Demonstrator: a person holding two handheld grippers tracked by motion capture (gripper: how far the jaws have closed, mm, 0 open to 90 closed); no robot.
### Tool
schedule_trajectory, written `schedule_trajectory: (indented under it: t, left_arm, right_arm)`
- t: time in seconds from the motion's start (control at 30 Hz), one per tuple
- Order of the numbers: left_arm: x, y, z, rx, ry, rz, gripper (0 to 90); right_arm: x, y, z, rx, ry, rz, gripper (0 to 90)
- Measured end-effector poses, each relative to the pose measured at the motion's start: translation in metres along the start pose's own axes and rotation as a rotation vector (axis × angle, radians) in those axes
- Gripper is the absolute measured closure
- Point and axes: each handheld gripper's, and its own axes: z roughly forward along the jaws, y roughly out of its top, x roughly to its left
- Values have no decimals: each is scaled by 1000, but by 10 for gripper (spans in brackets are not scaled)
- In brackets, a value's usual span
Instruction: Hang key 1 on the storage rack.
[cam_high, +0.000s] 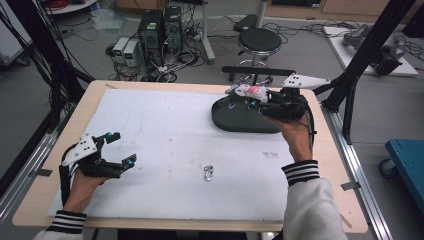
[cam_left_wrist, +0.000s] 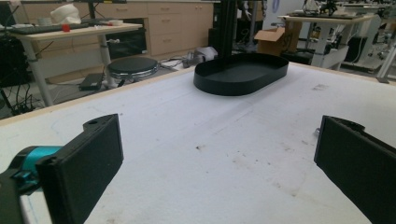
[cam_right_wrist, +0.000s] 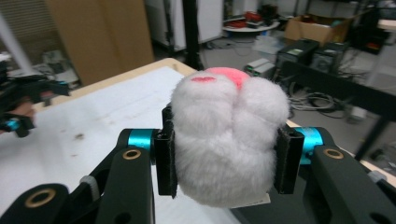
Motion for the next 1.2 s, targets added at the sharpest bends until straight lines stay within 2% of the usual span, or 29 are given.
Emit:
schedule_trajectory:
  t: [0.13, 0.37, 0.5, 0.73, 0.83, 0.97, 1.03, 1.2]
  left_arm:
    - [3, -6, -2, -6, 13, -9, 17]
    - [4, -13, -5, 2, 32, 6, 17]
    - [7, -18, -7, -2, 37, -4, 17]
    - [10, -25, -9, -9, 44, -16, 17]
    - [10, -28, -9, -9, 49, -12, 17]
    - [10, -29, -9, -5, 53, -11, 17]
    - [10, -31, -9, -9, 55, -9, 17]
    - [10, -34, -10, -14, 58, -16, 17]
  right_arm:
    - [-6, 4, -3, -12, -39, 11, 543]
    - [-16, 7, -6, -17, -104, 31, 543]
    - [-25, 11, -7, -29, -154, 50, 543]
    - [-31, 17, -1, -27, -188, 52, 543]
    - [-35, 20, 3, -45, -207, 66, 543]
    - [-38, 19, 6, -47, -223, 73, 543]
    - [-43, 18, 8, -47, -249, 80, 543]
    - [-48, 16, 12, -54, -262, 105, 542]
